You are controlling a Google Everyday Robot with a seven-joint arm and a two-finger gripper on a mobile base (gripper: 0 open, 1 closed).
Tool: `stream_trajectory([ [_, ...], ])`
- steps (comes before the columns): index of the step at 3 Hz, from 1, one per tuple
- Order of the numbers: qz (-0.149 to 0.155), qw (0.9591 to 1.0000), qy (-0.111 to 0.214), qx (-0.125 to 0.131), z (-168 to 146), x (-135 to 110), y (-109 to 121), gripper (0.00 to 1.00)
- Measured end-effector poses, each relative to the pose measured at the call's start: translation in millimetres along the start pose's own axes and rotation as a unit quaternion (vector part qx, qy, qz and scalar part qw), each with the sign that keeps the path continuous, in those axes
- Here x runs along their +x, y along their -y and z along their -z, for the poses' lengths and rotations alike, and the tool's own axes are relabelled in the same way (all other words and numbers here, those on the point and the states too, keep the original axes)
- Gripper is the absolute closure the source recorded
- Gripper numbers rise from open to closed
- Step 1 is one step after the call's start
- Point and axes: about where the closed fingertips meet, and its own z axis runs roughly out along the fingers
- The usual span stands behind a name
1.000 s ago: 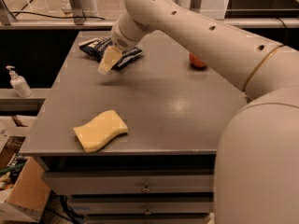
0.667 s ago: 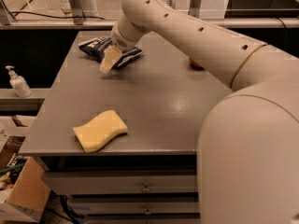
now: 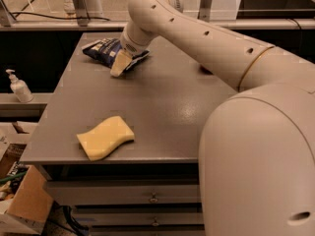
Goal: Move blue chip bag near sponge
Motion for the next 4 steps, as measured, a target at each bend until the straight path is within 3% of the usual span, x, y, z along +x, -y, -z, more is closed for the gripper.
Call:
stream_trajectory([
  [2,0.005,0.9999,0.014,0.008,23,-4,2,0.64],
  [3,0.006,0.9997,0.023,0.006,42,-4,-7,0.87],
  [4,0.004,0.9996,0.027,0.005,62,1,-20,1.0],
])
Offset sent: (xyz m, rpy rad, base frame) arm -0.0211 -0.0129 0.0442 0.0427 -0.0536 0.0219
